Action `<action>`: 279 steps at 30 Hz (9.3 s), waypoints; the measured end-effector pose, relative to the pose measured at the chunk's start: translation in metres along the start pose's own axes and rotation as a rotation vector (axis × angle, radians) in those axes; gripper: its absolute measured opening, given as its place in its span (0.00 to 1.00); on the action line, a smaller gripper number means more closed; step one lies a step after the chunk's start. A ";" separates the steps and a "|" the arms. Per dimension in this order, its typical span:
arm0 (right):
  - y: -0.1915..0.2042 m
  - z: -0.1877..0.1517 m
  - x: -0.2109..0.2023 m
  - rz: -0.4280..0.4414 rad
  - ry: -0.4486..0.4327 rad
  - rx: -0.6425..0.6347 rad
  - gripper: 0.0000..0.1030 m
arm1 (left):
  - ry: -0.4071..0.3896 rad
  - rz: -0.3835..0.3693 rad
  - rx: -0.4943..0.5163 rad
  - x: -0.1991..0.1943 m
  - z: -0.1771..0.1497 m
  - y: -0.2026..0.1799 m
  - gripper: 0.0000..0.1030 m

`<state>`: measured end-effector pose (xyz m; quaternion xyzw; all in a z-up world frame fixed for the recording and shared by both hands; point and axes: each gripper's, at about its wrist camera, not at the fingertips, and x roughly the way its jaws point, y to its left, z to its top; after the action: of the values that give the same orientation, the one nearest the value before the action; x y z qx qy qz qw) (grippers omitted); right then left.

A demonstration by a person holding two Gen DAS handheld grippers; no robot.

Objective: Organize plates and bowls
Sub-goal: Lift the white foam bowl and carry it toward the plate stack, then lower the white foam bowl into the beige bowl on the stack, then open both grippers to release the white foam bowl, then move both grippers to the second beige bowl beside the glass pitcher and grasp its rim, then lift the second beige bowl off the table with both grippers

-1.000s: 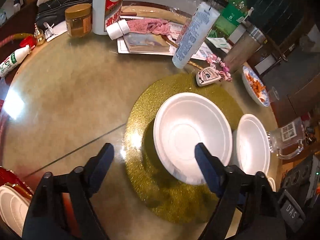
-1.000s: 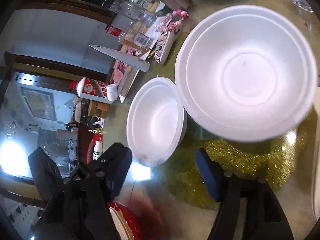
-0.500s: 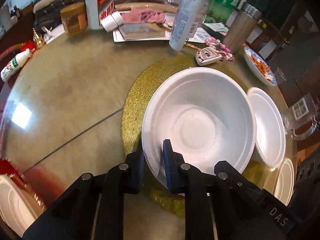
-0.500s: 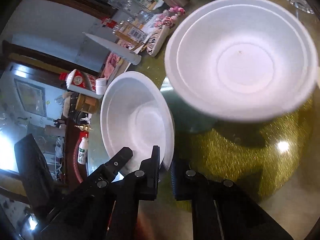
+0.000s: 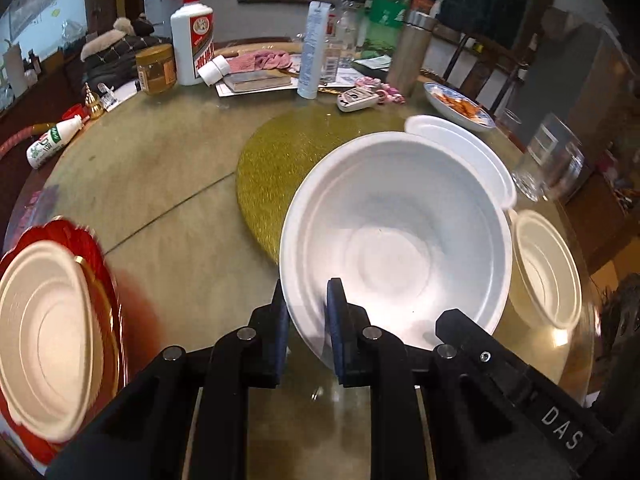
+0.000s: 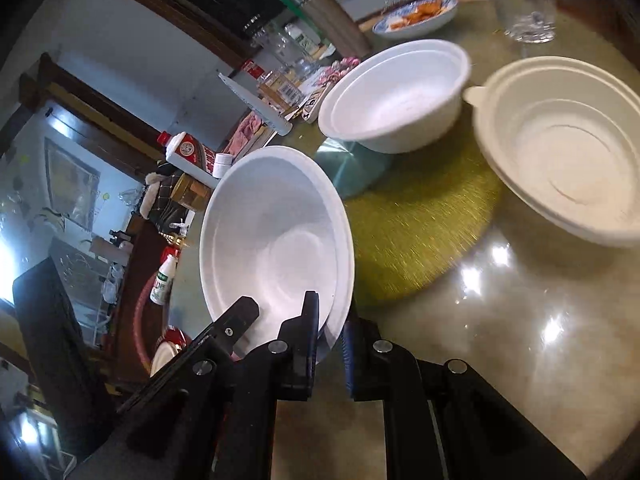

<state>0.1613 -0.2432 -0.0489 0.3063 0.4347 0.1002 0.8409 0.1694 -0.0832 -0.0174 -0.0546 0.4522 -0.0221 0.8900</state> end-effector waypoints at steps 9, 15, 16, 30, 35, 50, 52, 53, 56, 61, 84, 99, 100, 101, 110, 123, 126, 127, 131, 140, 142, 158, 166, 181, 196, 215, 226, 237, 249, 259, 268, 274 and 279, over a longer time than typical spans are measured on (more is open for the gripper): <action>-0.002 -0.044 -0.030 -0.033 -0.104 -0.046 0.11 | -0.085 -0.014 0.025 -0.028 -0.042 0.001 0.16; 0.004 -0.052 -0.026 -0.018 -0.129 -0.069 0.11 | -0.118 -0.013 0.012 -0.029 -0.049 0.011 0.16; 0.004 -0.053 -0.025 -0.018 -0.127 -0.074 0.11 | -0.121 -0.013 0.009 -0.028 -0.050 0.013 0.16; 0.013 -0.061 -0.023 -0.001 -0.137 -0.142 0.11 | -0.195 -0.004 -0.004 -0.037 -0.064 0.022 0.16; 0.018 -0.063 -0.022 0.001 -0.134 -0.170 0.11 | -0.204 0.000 -0.012 -0.037 -0.067 0.027 0.17; 0.027 -0.068 -0.030 0.037 -0.159 -0.216 0.12 | -0.236 -0.005 -0.018 -0.057 -0.071 0.034 0.17; 0.028 -0.068 -0.031 0.037 -0.161 -0.216 0.12 | -0.236 -0.013 -0.021 -0.060 -0.072 0.035 0.16; 0.029 -0.068 -0.033 0.037 -0.163 -0.218 0.12 | -0.237 -0.016 -0.021 -0.062 -0.071 0.035 0.16; 0.031 -0.069 -0.036 0.037 -0.172 -0.221 0.12 | -0.244 -0.022 -0.017 -0.067 -0.072 0.036 0.16; 0.039 -0.074 -0.044 0.042 -0.183 -0.229 0.12 | -0.263 -0.027 -0.014 -0.078 -0.073 0.041 0.16; 0.122 -0.099 -0.057 0.123 -0.159 -0.375 0.12 | -0.299 -0.009 -0.116 -0.131 -0.074 0.108 0.17; 0.177 -0.100 -0.024 0.152 -0.021 -0.455 0.14 | -0.273 0.009 -0.196 -0.138 -0.067 0.160 0.18; 0.180 -0.100 -0.020 0.153 -0.007 -0.457 0.14 | -0.269 0.014 -0.200 -0.138 -0.067 0.163 0.18; 0.182 -0.101 -0.017 0.150 0.002 -0.461 0.14 | -0.267 0.019 -0.201 -0.138 -0.067 0.165 0.18; 0.195 -0.107 0.012 0.155 0.075 -0.479 0.14 | -0.231 0.053 -0.226 -0.129 -0.069 0.184 0.18; 0.194 -0.108 0.037 0.119 0.136 -0.472 0.15 | -0.160 0.056 -0.243 -0.110 -0.073 0.194 0.19; 0.195 -0.108 0.040 0.109 0.141 -0.478 0.15 | -0.155 0.057 -0.243 -0.109 -0.074 0.195 0.19; 0.196 -0.108 0.040 0.105 0.142 -0.481 0.16 | -0.153 0.057 -0.242 -0.109 -0.074 0.195 0.19; 0.199 -0.108 0.042 0.092 0.145 -0.488 0.16 | -0.150 0.063 -0.241 -0.109 -0.074 0.195 0.19; 0.201 -0.109 0.046 0.075 0.152 -0.500 0.16 | -0.144 0.067 -0.244 -0.106 -0.074 0.198 0.19; 0.201 -0.109 0.047 0.070 0.153 -0.500 0.16 | -0.141 0.067 -0.243 -0.105 -0.074 0.198 0.19; 0.204 -0.108 0.047 0.068 0.143 -0.502 0.16 | -0.139 0.075 -0.250 -0.104 -0.074 0.199 0.20; 0.203 -0.107 0.047 0.069 0.139 -0.500 0.16 | -0.141 0.080 -0.251 -0.104 -0.075 0.199 0.21; 0.206 -0.104 0.044 0.062 0.121 -0.505 0.31 | -0.139 0.103 -0.236 -0.104 -0.072 0.196 0.39; 0.199 -0.089 0.012 0.175 0.072 -0.416 0.85 | -0.304 0.165 -0.336 -0.149 -0.072 0.207 0.78; 0.067 -0.007 -0.058 0.194 -0.008 -0.152 0.95 | -0.172 -0.048 -0.118 -0.103 -0.028 0.077 0.83; -0.078 0.044 -0.136 -0.055 -0.194 0.116 0.95 | 0.024 -0.217 0.027 -0.039 -0.010 -0.042 0.83; -0.162 0.075 -0.116 -0.128 -0.149 0.272 0.85 | 0.072 -0.236 0.122 0.006 0.008 -0.136 0.83; -0.172 0.083 -0.083 -0.158 -0.094 0.269 0.51 | 0.138 -0.190 0.155 0.045 0.001 -0.162 0.64; -0.141 0.052 -0.080 -0.120 -0.059 0.199 0.09 | 0.125 -0.167 0.172 0.027 -0.010 -0.133 0.14; -0.098 0.019 -0.089 -0.101 -0.067 0.125 0.09 | 0.068 -0.148 0.153 -0.006 -0.031 -0.094 0.14; -0.078 -0.002 -0.089 -0.098 -0.060 0.092 0.09 | 0.052 -0.152 0.121 -0.019 -0.041 -0.069 0.14; -0.061 -0.017 -0.088 -0.121 -0.066 0.054 0.09 | 0.043 -0.147 0.103 -0.026 -0.047 -0.053 0.14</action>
<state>0.0889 -0.3229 -0.0339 0.3055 0.4270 0.0274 0.8506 0.1165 -0.1370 -0.0181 -0.0415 0.4641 -0.1118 0.8777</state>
